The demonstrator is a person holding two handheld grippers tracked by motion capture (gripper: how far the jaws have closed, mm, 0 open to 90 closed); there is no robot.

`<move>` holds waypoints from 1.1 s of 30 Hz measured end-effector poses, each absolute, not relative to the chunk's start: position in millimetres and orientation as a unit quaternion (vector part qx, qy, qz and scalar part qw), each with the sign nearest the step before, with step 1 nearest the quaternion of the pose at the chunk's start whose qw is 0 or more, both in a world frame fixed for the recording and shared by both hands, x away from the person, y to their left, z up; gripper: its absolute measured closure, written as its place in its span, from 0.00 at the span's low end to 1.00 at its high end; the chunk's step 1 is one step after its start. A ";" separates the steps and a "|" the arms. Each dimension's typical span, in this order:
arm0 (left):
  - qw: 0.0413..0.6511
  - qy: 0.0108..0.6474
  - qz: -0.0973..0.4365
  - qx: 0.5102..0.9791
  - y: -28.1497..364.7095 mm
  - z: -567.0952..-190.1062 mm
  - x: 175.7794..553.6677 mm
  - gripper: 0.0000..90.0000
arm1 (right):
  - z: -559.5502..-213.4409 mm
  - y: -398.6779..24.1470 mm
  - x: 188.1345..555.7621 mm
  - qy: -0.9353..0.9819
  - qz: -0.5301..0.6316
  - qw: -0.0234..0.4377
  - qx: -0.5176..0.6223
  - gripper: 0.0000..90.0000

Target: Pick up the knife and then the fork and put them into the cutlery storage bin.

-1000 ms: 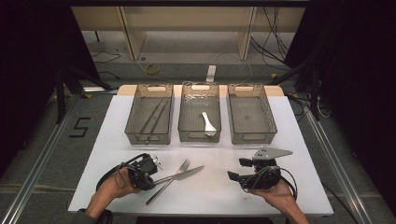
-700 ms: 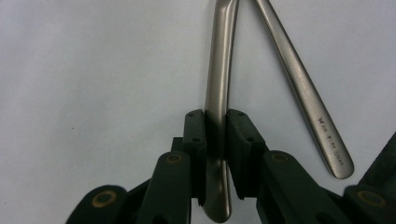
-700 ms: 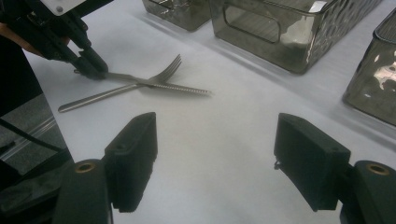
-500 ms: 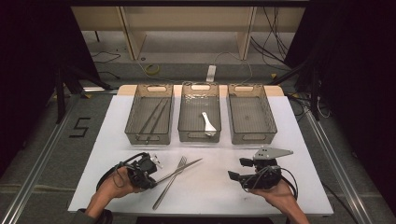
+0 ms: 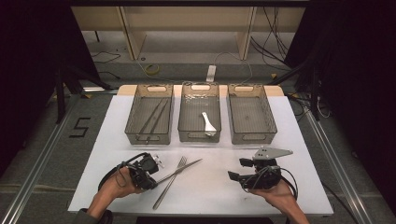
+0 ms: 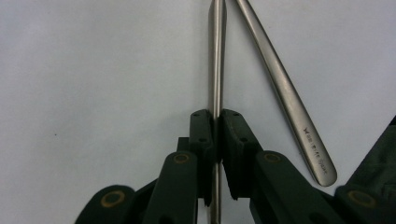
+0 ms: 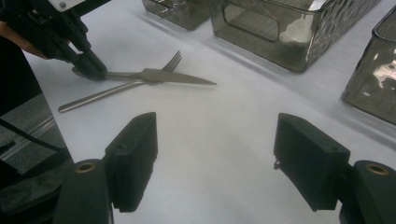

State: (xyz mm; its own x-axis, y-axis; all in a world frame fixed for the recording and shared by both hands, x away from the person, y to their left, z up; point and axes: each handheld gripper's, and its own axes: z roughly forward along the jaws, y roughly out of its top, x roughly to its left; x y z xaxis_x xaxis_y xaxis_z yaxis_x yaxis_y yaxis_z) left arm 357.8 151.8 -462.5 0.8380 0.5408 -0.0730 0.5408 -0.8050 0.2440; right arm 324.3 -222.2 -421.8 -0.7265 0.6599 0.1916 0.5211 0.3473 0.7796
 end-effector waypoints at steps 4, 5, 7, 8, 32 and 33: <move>0.133 0.283 0.011 0.950 150.8 -462.8 354.9 0.92 | -422.0 -221.7 324.1 0.818 0.441 0.078 0.361 0.35; 0.132 0.281 0.012 0.950 150.6 -462.6 354.5 0.93 | -421.7 -221.5 324.1 0.818 0.441 0.078 0.361 0.35; 0.136 0.286 0.013 0.948 150.2 -462.6 354.4 0.93 | -421.5 -221.4 324.0 0.818 0.443 0.079 0.360 0.35; 0.138 0.286 0.012 0.948 150.2 -462.2 354.9 0.93 | -421.2 -221.4 323.9 0.817 0.444 0.078 0.359 0.35; 0.184 0.213 0.008 0.960 108.8 -434.8 340.9 0.93 | -400.4 -158.6 327.5 0.874 0.424 0.076 0.225 0.38; 0.182 0.206 0.005 0.962 106.8 -434.2 340.8 0.93 | -401.1 -155.2 328.8 0.879 0.418 0.074 0.218 0.38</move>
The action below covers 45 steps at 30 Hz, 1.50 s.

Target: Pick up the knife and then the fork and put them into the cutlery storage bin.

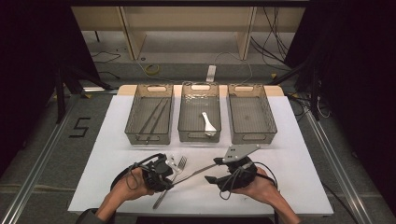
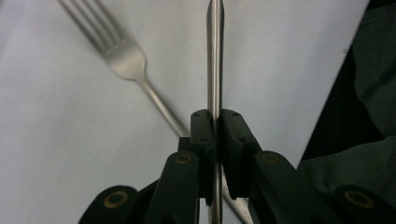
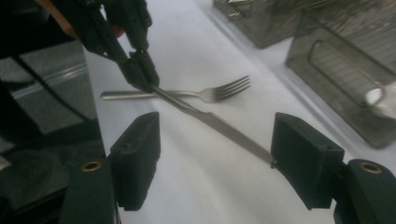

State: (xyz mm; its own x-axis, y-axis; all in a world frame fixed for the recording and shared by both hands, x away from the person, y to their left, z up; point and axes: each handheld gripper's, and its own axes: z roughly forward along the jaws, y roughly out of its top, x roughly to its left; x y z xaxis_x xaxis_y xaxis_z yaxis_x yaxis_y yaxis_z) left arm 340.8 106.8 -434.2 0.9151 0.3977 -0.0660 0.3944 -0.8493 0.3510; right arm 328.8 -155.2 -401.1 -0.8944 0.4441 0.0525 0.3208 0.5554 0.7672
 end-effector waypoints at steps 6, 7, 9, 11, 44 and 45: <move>0.171 0.185 0.009 0.968 94.3 -434.9 336.6 0.93 | -408.4 -136.6 335.5 0.905 0.378 0.059 0.187 0.39; 0.168 0.180 0.009 0.969 92.3 -434.8 335.5 0.93 | -410.1 -133.8 336.5 0.909 0.370 0.057 0.184 0.39; 0.167 0.174 0.009 0.970 88.6 -434.5 333.4 0.93 | -414.1 -128.9 339.1 0.918 0.353 0.054 0.172 0.39; 0.165 0.165 0.010 0.972 84.9 -433.3 331.0 0.93 | -418.3 -124.7 341.5 0.925 0.339 0.053 0.165 0.40; 0.167 0.081 0.028 0.982 67.6 -424.9 317.0 0.92 | -439.2 -105.4 335.8 0.966 0.242 -0.023 0.086 0.88; 0.169 0.084 0.030 0.982 67.4 -425.6 317.2 0.91 | -439.4 -105.5 335.1 0.967 0.241 -0.024 0.082 0.90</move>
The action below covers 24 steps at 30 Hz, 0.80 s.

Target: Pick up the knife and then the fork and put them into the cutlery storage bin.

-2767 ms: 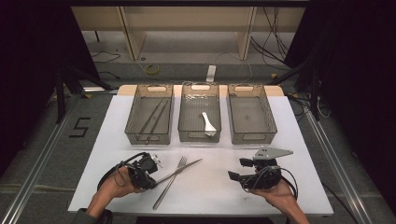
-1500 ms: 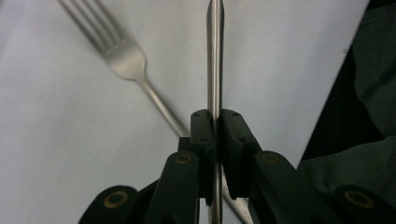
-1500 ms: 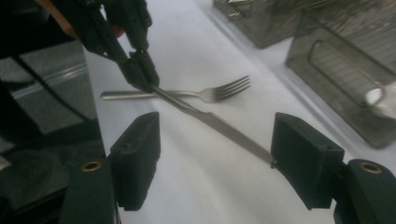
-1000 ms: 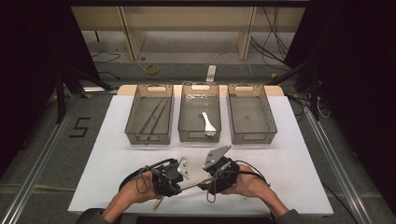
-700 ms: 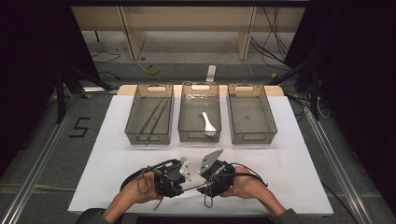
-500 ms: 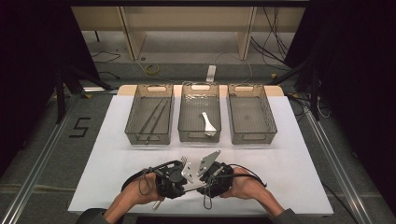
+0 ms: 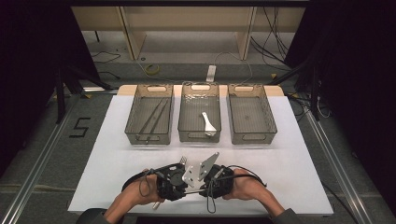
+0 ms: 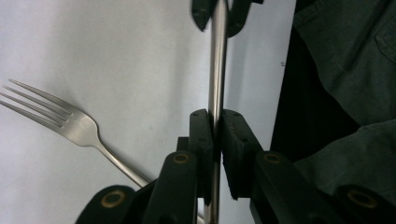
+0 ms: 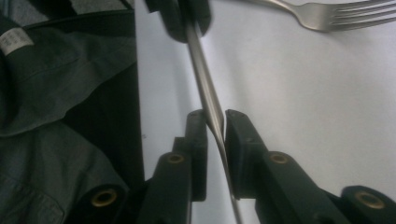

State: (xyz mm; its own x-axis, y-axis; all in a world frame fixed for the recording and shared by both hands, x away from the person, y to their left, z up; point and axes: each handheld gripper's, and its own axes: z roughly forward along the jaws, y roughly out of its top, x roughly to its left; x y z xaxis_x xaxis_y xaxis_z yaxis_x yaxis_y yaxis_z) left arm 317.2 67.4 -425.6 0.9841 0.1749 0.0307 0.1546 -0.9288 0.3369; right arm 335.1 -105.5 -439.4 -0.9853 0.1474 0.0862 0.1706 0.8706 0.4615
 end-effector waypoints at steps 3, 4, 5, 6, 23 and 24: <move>0.182 0.086 0.032 0.979 69.5 -426.3 319.8 0.87 | -439.9 -106.0 334.1 -0.966 -0.244 0.028 -0.076 0.93; 0.190 0.091 0.036 0.977 70.4 -426.0 320.4 0.86 | -439.5 -106.9 334.3 -0.967 -0.243 0.031 -0.076 0.93; 0.200 0.096 0.041 0.974 71.6 -425.3 321.6 0.85 | -438.9 -108.0 335.0 -0.966 -0.246 0.032 -0.079 0.93; 0.212 0.106 0.042 0.971 73.0 -424.3 323.1 0.84 | -438.4 -109.7 336.2 -0.965 -0.249 0.026 -0.081 0.93; 0.293 0.215 0.059 0.930 102.5 -412.6 338.6 0.49 | -430.6 -141.9 358.0 -0.949 -0.268 -0.017 -0.167 0.94; 0.295 0.221 0.059 0.928 104.2 -413.2 339.0 0.49 | -428.6 -144.6 359.2 -0.946 -0.270 -0.020 -0.176 0.94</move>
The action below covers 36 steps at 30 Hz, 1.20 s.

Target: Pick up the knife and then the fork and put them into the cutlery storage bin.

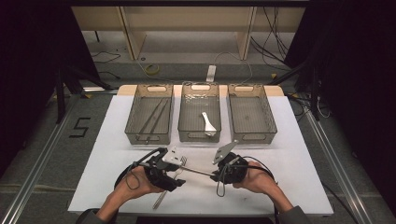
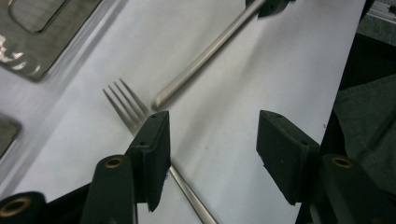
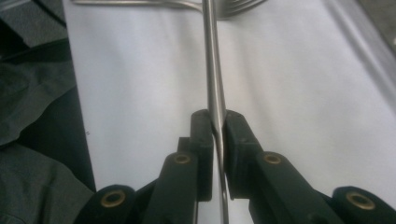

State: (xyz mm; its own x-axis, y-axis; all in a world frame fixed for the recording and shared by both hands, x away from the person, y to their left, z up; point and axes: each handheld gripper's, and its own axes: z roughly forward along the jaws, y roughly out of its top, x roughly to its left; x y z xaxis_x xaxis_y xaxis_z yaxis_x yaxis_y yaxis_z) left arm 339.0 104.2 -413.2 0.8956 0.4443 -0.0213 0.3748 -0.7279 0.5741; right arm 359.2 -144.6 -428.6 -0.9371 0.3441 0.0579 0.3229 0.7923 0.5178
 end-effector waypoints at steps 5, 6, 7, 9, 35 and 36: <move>0.298 0.250 0.055 0.920 115.2 -416.3 341.6 0.47 | -417.9 -161.8 366.3 0.937 0.283 0.036 0.203 0.94; 0.299 0.256 0.053 0.918 117.8 -417.1 342.4 0.46 | -415.2 -166.0 368.0 0.934 0.286 0.039 0.210 0.94; 0.300 0.265 0.053 0.915 120.0 -418.0 342.8 0.46 | -412.5 -170.0 369.5 0.932 0.289 0.044 0.215 0.94; 0.301 0.279 0.054 0.910 124.4 -419.5 344.1 0.45 | -406.7 -178.5 373.4 0.926 0.294 0.051 0.229 0.94; 0.354 0.350 0.073 0.864 150.6 -425.3 343.3 0.23 | -373.3 -241.6 491.8 0.828 0.308 0.151 0.443 0.94; 0.359 0.352 0.075 0.861 152.0 -424.2 343.3 0.23 | -374.7 -241.9 495.5 0.826 0.306 0.152 0.449 0.94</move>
State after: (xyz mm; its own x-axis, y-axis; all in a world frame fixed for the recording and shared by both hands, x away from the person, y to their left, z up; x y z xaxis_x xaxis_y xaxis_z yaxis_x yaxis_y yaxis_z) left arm 343.3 152.0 -424.2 0.7408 0.6604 -0.1231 0.5521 -0.4942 0.6715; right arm 495.5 -241.9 -374.7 -0.5514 0.8339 0.0232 0.6478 0.4104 0.6418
